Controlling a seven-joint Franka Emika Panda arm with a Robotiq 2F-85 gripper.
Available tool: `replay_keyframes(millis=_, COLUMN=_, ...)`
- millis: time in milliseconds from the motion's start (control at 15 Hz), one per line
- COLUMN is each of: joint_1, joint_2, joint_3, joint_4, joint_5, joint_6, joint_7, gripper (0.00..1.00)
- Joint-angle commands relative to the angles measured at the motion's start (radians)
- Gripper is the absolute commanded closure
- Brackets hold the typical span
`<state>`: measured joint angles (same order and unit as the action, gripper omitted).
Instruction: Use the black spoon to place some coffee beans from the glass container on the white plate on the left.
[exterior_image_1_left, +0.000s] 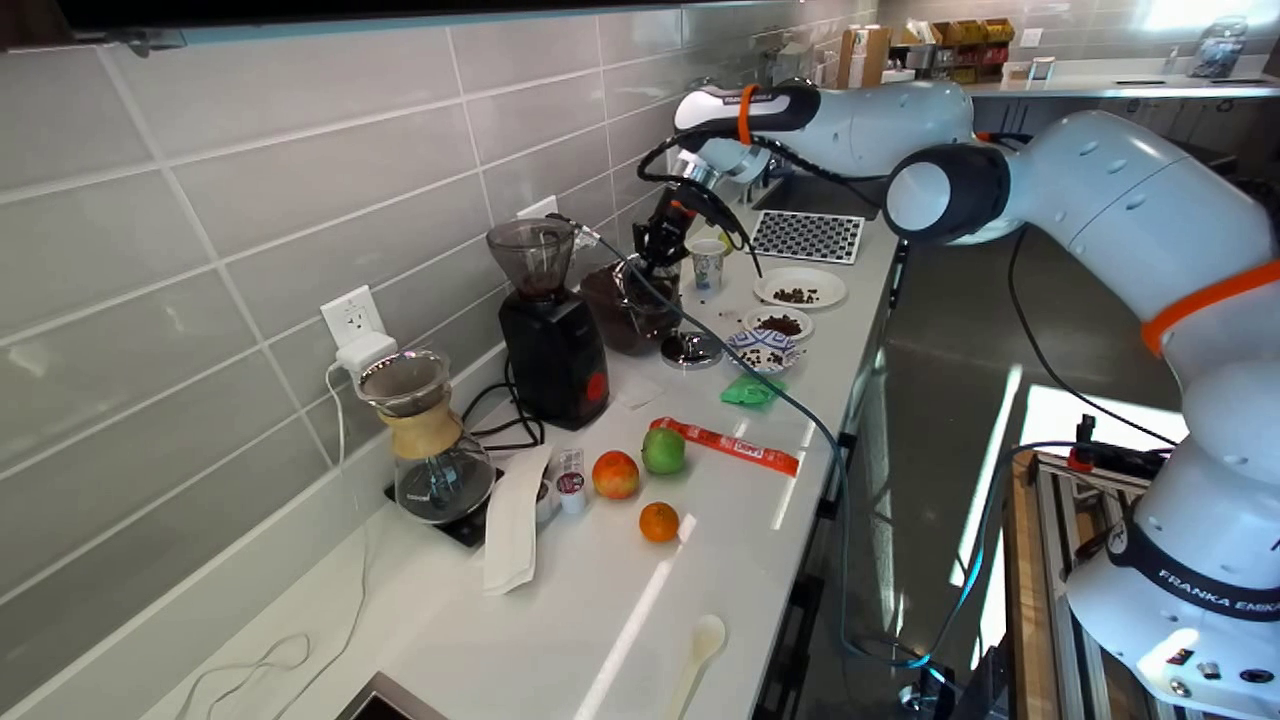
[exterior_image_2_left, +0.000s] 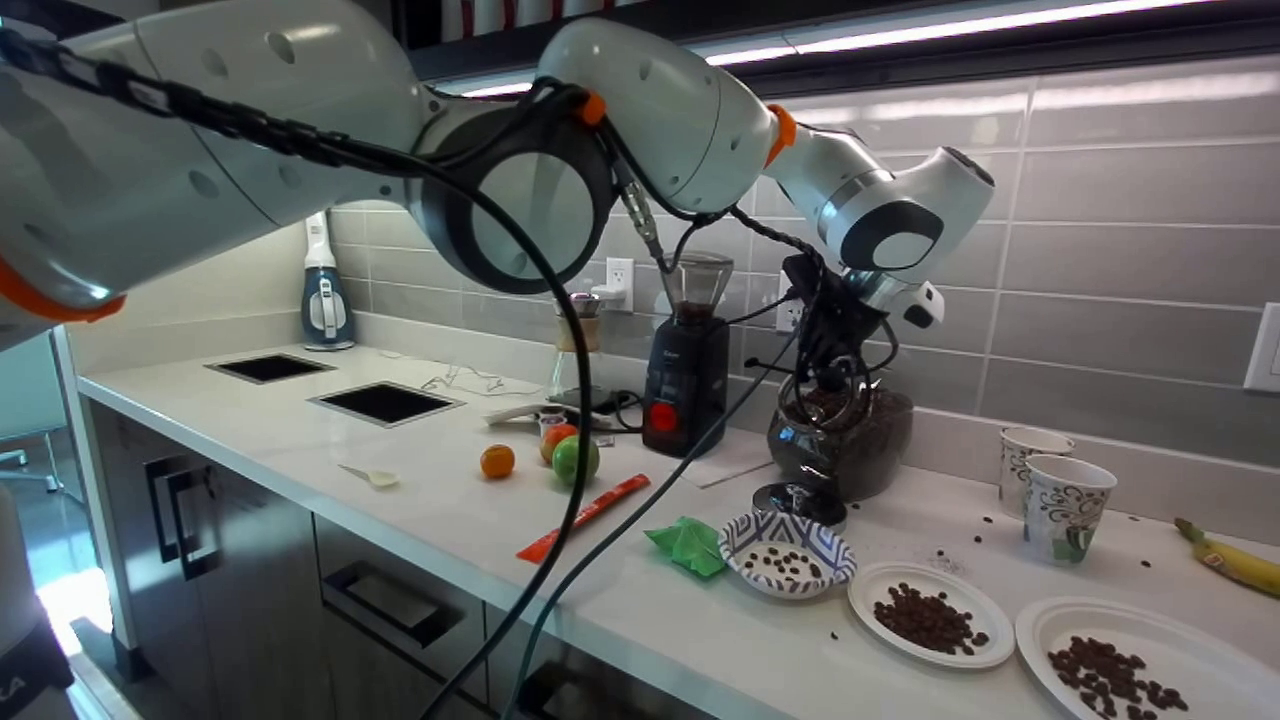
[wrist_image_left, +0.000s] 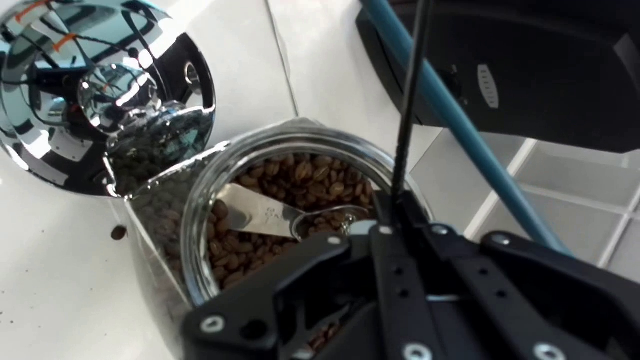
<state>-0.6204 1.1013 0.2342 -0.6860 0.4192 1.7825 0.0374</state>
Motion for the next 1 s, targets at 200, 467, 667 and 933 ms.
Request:
replay_keyframes(millis=200, joint_1=-0.014, joint_2=-0.093, joint_3=-0.039, joint_4=-0.122, joint_5=-0.010, joint_6=-0.039, joint_7=0.073, gripper=0.99)
replay_keyframes(millis=467, joint_1=-0.031, joint_2=-0.163, joint_3=-0.048, joint_4=-0.216, joint_5=-0.003, joint_6=-0.065, joint_7=0.049, gripper=0.99)
replay_keyframes(millis=667, joint_1=-0.048, joint_2=-0.221, joint_3=-0.042, joint_4=-0.311, joint_5=0.009, joint_6=-0.056, joint_7=0.031, gripper=0.99)
replay_keyframes(millis=933, joint_1=-0.068, joint_2=-0.312, joint_3=-0.036, joint_4=-0.466, joint_5=0.016, joint_6=-0.042, joint_7=-0.013, gripper=0.99)
